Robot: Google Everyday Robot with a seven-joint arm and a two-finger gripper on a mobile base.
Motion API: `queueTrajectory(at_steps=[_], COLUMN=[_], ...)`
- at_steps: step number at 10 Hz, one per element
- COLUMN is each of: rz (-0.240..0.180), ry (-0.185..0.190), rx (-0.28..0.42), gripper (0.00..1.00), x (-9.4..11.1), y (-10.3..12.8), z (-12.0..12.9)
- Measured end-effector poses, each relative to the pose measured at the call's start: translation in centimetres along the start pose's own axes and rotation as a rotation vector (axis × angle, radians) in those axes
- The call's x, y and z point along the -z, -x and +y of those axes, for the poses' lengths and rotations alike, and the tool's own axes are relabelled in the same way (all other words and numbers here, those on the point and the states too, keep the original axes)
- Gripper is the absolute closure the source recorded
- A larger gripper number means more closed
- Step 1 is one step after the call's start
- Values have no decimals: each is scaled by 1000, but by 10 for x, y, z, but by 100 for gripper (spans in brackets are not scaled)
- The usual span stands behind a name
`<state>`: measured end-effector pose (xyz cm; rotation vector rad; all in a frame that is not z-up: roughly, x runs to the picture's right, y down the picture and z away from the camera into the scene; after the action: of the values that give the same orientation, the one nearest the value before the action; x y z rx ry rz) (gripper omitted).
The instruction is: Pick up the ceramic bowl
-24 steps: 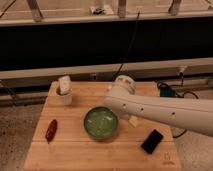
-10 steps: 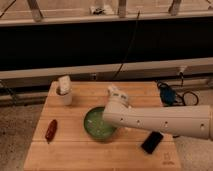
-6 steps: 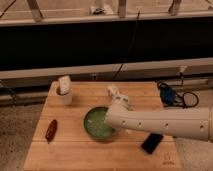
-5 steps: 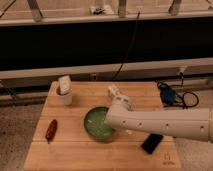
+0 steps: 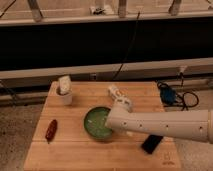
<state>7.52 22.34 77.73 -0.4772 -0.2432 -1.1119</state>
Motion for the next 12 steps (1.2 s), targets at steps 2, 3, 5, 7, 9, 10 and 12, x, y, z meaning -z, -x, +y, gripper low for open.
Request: queueTrajectory(at_steps=[2, 3, 5, 7, 9, 10, 12], rz=[-2, -2, -2, -3, -2, -1, 0], ry=[2, 4, 8, 11, 14, 15, 17], rx=[5, 8, 12, 16, 21, 23, 26], gripper=[20, 20, 20, 20, 21, 22, 22], x=[0, -1, -4, -5, -7, -8, -9], y=[-1, 0, 0, 0, 0, -1, -1], z=[1, 2, 5, 6, 7, 8, 8])
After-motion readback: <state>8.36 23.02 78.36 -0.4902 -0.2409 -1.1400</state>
